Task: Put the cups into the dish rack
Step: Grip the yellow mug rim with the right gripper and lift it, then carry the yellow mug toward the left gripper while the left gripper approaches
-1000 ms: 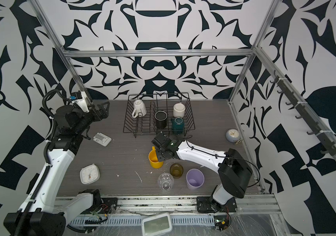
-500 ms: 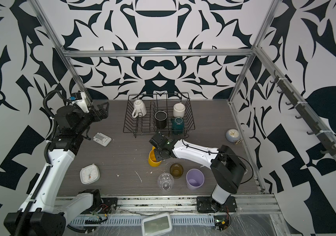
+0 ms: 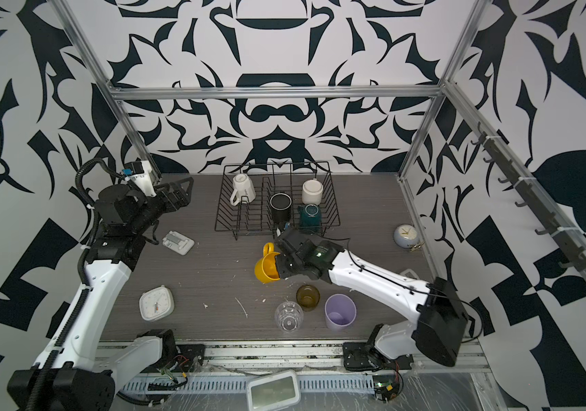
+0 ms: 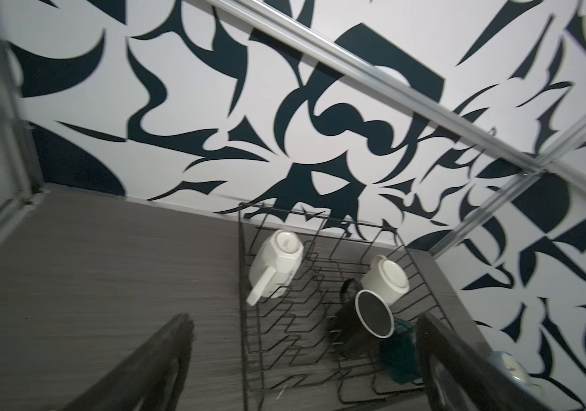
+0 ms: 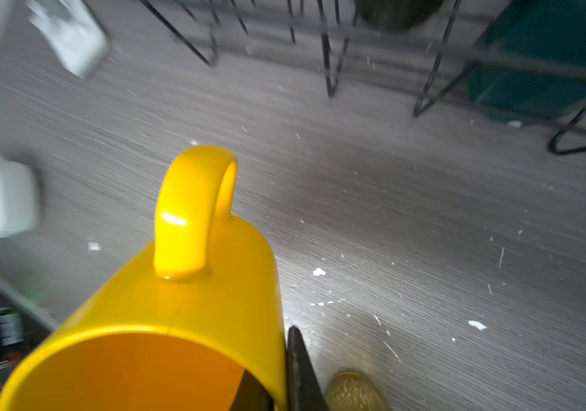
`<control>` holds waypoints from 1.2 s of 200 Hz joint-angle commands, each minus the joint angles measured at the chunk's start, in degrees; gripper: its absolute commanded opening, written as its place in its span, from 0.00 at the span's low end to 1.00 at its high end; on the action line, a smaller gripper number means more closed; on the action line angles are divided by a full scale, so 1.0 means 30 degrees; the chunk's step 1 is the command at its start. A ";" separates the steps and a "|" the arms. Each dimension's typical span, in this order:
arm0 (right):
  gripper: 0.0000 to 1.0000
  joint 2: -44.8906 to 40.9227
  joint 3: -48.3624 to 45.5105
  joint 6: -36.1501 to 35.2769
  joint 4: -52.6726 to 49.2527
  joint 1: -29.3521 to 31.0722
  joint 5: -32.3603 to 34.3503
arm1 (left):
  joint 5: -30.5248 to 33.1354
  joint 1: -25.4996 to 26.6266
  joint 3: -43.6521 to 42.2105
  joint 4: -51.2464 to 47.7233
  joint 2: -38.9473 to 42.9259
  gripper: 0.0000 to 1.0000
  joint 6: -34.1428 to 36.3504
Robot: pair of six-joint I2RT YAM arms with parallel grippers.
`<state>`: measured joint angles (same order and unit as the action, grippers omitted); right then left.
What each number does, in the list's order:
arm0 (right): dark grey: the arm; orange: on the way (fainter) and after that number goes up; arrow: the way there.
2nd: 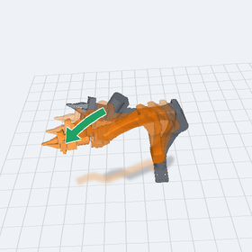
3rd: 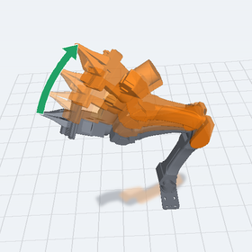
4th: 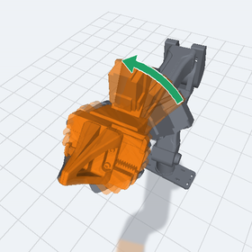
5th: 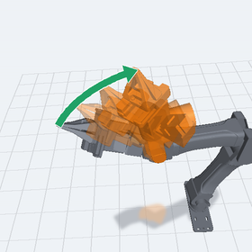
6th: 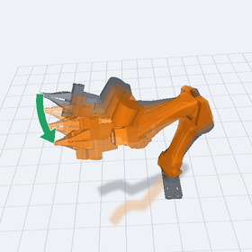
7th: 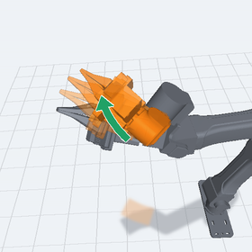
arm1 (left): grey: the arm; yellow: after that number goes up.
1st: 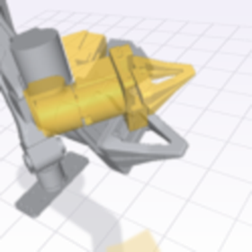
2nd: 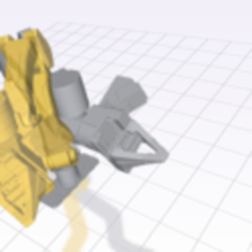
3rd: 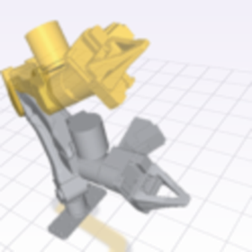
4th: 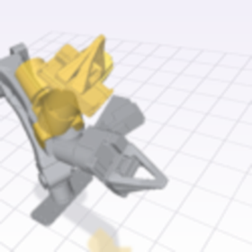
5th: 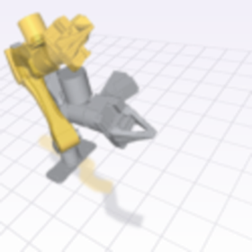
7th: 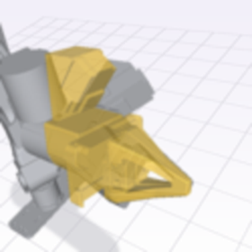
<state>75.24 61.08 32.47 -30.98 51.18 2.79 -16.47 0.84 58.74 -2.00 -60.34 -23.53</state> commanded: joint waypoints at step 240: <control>0.00 -0.4311 -0.0059 0.2556 1.2283 -0.5179 -1.2654 | -1.6473 0.5220 -0.3845 1.7220 -0.2651 1.00 -1.0089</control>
<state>63.42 56.27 39.70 -4.62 35.81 -30.44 -63.13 15.27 47.27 46.74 -68.40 -53.15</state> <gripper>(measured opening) 0.098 0.996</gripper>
